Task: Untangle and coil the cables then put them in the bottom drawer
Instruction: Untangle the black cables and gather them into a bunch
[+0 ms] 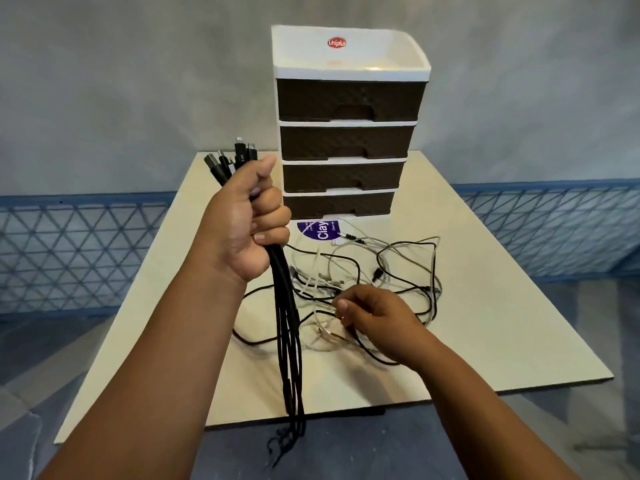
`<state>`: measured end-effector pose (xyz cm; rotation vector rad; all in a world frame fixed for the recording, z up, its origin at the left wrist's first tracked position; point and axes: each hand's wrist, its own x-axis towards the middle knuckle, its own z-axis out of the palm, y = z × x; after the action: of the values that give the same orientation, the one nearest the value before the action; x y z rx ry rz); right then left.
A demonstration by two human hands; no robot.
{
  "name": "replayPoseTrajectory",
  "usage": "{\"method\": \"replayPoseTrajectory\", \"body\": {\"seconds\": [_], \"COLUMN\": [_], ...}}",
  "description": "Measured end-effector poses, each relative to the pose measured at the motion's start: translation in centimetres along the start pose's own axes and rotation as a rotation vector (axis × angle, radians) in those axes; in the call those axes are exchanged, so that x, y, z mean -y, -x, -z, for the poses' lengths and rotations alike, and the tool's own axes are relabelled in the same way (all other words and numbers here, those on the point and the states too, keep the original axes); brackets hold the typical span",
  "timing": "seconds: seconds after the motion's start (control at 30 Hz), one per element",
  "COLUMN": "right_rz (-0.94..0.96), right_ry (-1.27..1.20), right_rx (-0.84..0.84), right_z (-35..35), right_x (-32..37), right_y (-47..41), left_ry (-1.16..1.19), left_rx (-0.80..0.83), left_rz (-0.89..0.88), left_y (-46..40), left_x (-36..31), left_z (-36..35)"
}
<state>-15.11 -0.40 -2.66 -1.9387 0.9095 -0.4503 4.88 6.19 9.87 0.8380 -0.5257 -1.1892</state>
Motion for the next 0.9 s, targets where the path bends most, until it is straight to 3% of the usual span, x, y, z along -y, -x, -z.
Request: {"method": "replayPoseTrajectory", "body": {"seconds": [0.17,0.33,0.53,0.7,0.77,0.9], "right_rz": [0.029,0.113,0.131,-0.03,-0.026,-0.04], "right_ry": [0.327,0.671,0.879,0.482,0.271,-0.446], "right_rx": [-0.138,-0.021,0.071,0.138,0.084,0.007], "right_z": [1.1,-0.8,0.1,4.8,6.5,9.5], "right_x": [-0.8,-1.8,-1.6,2.6,4.9,9.2], "right_y": [-4.7,-7.9,-9.9,-12.0,-12.9,-13.8], "left_ry": [0.017,0.025,0.036,0.04,0.051,0.064], "left_rx": [-0.044,-0.134,-0.209,-0.25,-0.243,-0.235], "left_rz": [0.024,0.017,0.007,0.002,0.011,0.025], "left_y": [-1.9,-3.1,-3.3,-3.2,-3.2,-2.9], "left_x": [0.6,1.2,1.4,1.8,2.1,2.4], "left_z": [0.5,0.6,1.4,1.9,1.8,1.5]}}
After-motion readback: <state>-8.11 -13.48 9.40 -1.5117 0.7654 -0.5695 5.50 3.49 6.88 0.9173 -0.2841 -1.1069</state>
